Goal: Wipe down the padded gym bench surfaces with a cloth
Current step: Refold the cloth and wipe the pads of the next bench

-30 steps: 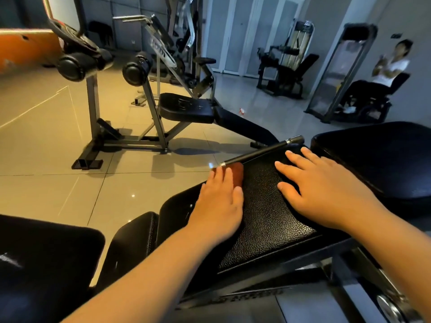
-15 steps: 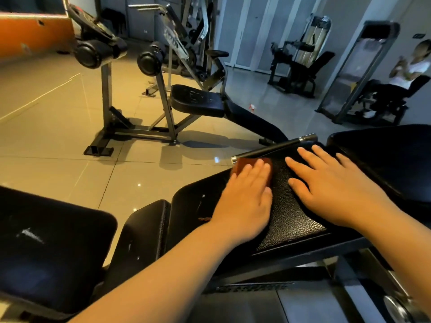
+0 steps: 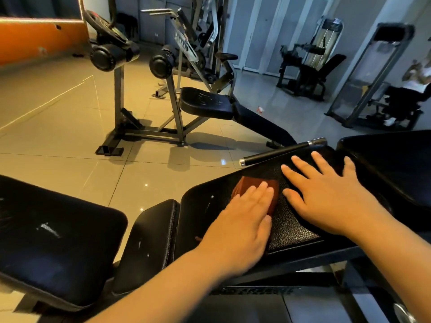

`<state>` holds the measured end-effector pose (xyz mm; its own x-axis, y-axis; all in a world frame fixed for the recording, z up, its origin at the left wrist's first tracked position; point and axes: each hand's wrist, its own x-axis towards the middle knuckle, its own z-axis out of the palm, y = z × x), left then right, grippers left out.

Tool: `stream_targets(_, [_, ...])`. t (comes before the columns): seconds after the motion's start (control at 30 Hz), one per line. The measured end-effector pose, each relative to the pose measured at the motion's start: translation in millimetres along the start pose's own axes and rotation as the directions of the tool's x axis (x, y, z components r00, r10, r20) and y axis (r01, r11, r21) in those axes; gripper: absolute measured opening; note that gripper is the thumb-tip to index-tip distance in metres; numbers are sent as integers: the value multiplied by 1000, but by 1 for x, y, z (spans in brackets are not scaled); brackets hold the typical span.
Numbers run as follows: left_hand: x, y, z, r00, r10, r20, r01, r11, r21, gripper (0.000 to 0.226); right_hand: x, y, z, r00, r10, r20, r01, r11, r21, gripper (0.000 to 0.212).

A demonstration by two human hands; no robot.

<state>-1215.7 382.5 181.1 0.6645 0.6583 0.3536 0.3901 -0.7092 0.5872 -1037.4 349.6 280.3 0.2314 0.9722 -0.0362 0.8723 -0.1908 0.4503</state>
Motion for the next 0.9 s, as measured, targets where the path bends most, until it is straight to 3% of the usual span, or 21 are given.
stream_targets(0.07, [10, -22, -2, 996, -89, -10, 89, 995, 36, 57, 1, -1, 0, 1000, -8, -2, 8, 1000, 3, 64])
stream_targets(0.17, [42, -37, -1, 938, -342, -53, 342, 940, -7, 57, 2, -1, 0, 1000, -24, -8, 25, 1000, 19, 64])
stream_targets(0.2, [46, -32, 1, 932, -358, -61, 359, 933, 11, 57, 2, -1, 0, 999, -34, -13, 34, 999, 25, 64])
stream_targets(0.37, [11, -1, 6, 993, -115, -30, 115, 993, -17, 56, 2, -1, 1, 995, -97, -34, 98, 995, 28, 64])
stream_targets(0.43, [15, -16, 3, 988, -152, -12, 151, 988, -17, 56, 2, -4, 2, 993, -108, -46, 109, 993, 34, 72])
stream_targets(0.53, [44, -30, 3, 949, -315, -12, 315, 949, 34, 57, 6, -13, 5, 993, -104, -63, 106, 994, 30, 93])
stream_targets(0.6, [49, -19, 7, 949, -312, -36, 314, 947, 68, 58, 6, -18, 7, 991, -103, -81, 106, 994, 32, 98])
stream_targets(0.67, [35, -5, 9, 975, -221, -37, 222, 974, 33, 56, 4, -20, 9, 989, -124, -81, 128, 990, 53, 95])
stream_targets(0.77, [0, -5, 7, 991, -133, -36, 132, 991, -29, 54, 1, -19, 7, 984, -164, -65, 169, 982, 78, 69])
stream_targets(0.9, [23, -33, 3, 938, -345, -42, 344, 938, -40, 56, 7, -23, 6, 978, -201, -60, 206, 975, 82, 62])
